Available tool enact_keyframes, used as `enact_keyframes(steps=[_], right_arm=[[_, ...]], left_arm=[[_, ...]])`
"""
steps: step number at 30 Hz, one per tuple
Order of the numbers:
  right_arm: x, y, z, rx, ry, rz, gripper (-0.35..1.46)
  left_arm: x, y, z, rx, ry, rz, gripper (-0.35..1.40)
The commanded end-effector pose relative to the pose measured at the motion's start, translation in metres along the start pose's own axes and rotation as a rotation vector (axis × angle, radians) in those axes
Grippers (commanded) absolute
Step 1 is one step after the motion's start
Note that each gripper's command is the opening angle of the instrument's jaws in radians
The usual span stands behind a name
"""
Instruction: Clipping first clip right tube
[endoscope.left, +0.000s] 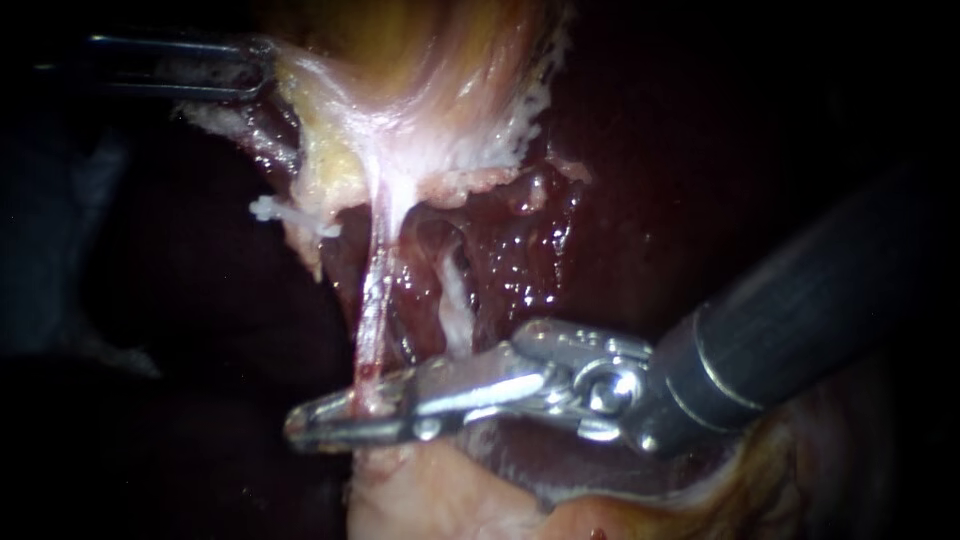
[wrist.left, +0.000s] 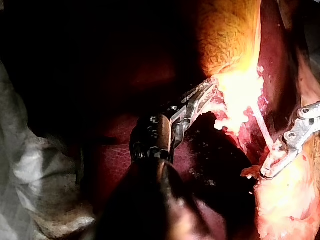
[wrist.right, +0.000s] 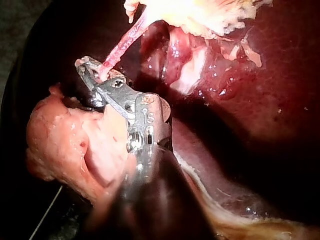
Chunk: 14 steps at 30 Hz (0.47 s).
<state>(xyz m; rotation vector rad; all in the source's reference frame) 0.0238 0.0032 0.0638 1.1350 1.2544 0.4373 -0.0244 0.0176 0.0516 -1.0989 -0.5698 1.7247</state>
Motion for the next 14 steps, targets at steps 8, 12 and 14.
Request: enact_keyframes(steps=[8,12,14], right_arm=[[-0.0004,0.0004,-0.0002,-0.005,-0.011,-0.002,-0.35],[-0.0004,0.0005,-0.0003,-0.005,-0.011,-0.003,-0.35],[-0.0004,0.0005,-0.0003,-0.005,-0.011,-0.003,-0.35]], left_arm=[[0.0,0.0,0.0,0.0,0.0,0.0,-0.35],[0.0,0.0,0.0,0.0,0.0,0.0,-0.35],[0.0,0.0,0.0,0.0,0.0,0.0,-0.35]])
